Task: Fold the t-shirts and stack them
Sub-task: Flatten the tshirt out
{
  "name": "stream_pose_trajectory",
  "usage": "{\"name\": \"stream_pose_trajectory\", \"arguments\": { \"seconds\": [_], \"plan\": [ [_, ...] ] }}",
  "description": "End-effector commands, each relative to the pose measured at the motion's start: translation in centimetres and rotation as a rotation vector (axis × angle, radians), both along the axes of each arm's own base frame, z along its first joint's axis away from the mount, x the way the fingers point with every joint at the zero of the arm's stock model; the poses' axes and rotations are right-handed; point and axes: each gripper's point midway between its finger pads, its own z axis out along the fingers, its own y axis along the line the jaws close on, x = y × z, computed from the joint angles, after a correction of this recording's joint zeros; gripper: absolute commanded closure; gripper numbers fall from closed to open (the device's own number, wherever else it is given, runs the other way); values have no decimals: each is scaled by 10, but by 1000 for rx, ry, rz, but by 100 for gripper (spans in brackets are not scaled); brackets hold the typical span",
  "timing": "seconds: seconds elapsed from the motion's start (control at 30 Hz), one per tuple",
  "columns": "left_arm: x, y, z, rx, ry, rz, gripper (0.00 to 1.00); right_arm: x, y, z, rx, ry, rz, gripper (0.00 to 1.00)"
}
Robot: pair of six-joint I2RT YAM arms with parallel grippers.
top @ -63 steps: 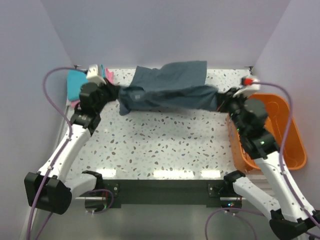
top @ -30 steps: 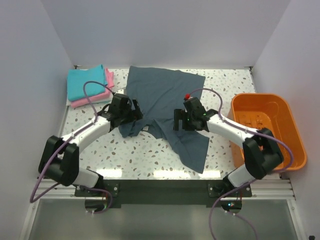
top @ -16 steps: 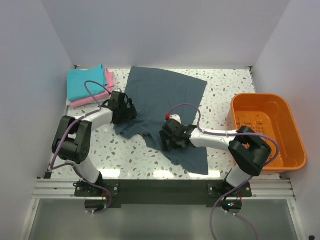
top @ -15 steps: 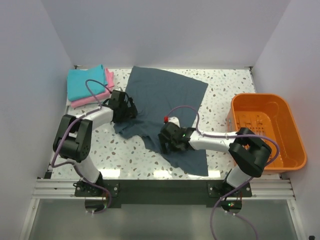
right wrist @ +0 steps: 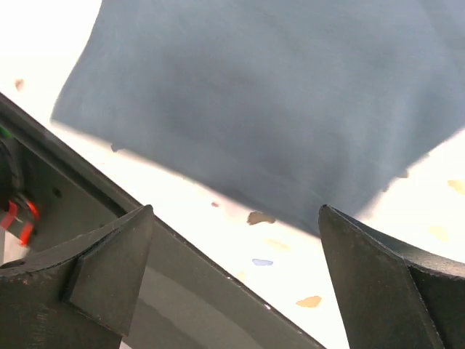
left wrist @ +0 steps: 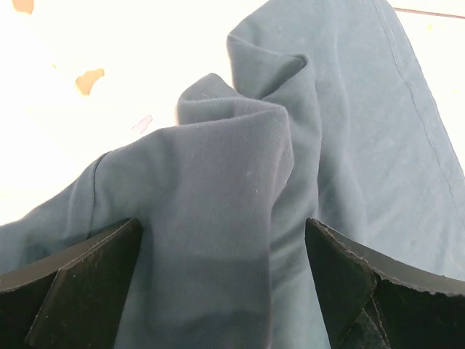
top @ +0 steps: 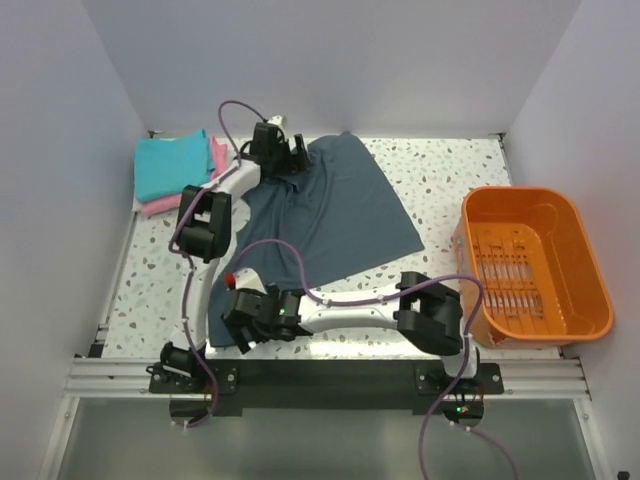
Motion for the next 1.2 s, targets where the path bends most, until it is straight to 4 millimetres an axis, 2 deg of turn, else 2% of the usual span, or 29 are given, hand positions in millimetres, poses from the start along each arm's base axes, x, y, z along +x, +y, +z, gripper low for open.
{"name": "stream_pose_trajectory", "arguments": {
  "seconds": [0.0,0.03,0.07,0.1,0.13,0.17,0.2,0.23,0.3,0.33,0.37,0.4,0.43,0.47,0.5,0.53,0.6,0.63,0.67,0.7,0.73,0.77,0.83,0.93,0.97,1.03,1.1,1.13,1.17],
  "plan": [
    [-21,-9,-28,10,123,-101,0,38,-29,53,-30,-123,-108,1],
    [-18,-7,-18,13,100,-100,0,53,-37,62,-9,-125,-151,1],
    [-15,-8,9,6,52,-103,0,56,-53,53,-25,-107,-172,1],
    [-14,-9,25,-1,24,-106,0,64,-59,56,-2,-101,-196,1],
    [-15,-10,38,-2,3,-113,0,83,-74,74,45,-102,-251,1],
    [-16,-11,71,-10,-50,-116,0,90,-93,63,21,-88,-283,1],
    [-18,-9,86,-7,-74,-112,0,100,-104,66,40,-84,-316,1],
    [-25,-6,116,1,-115,-96,0,125,-126,72,60,-78,-391,1],
    [-37,-2,139,20,-146,-85,0,144,-159,62,35,-71,-469,1],
    [-51,3,131,50,-118,-63,0,167,-182,62,30,-84,-535,1],
    [-63,8,162,45,-165,-51,0,178,-196,59,0,-100,-550,1],
    [-73,13,169,42,-176,-32,0,190,-208,60,-19,-120,-579,1],
    [-92,21,144,47,-118,-2,0,210,-229,59,-37,-132,-633,1],
    [-109,26,173,25,-175,7,0,224,-235,56,-59,-139,-641,1],
    [-118,31,176,18,-194,29,0,234,-241,51,-71,-126,-658,1],
    [-145,41,166,23,-166,82,0,249,-256,47,-80,-114,-696,1],
    [-171,42,156,8,-146,95,0,274,-262,34,-101,-103,-718,1],
    [-194,42,126,6,-80,93,0,283,-269,29,-97,-76,-734,2],
    [-207,41,132,-15,-95,84,0,296,-269,31,-85,-73,-741,1],
    [-217,39,125,-22,-83,74,0,299,-272,16,-109,-42,-744,1],
    [-234,42,100,-18,-21,83,0,305,-277,11,-110,-30,-758,1],
    [-243,45,97,-20,-15,84,0,310,-279,11,-110,-33,-768,1],
    [-259,52,68,10,39,94,0,311,-287,-1,-135,-12,-789,1],
    [-274,47,42,-4,117,53,0,299,-293,-11,-129,16,-800,1],
    [-277,46,34,-5,136,48,0,287,-298,-22,-142,41,-808,1],
    [-278,48,19,5,160,61,0,279,-301,-21,-123,36,-815,1],
    [-277,51,11,25,179,78,0,261,-310,-35,-144,68,-838,2],
    [-275,55,1,51,197,98,0,256,-311,-31,-132,62,-843,1],
    [-275,58,-4,71,210,113,0,240,-318,-43,-149,90,-857,1]
  ]
}}
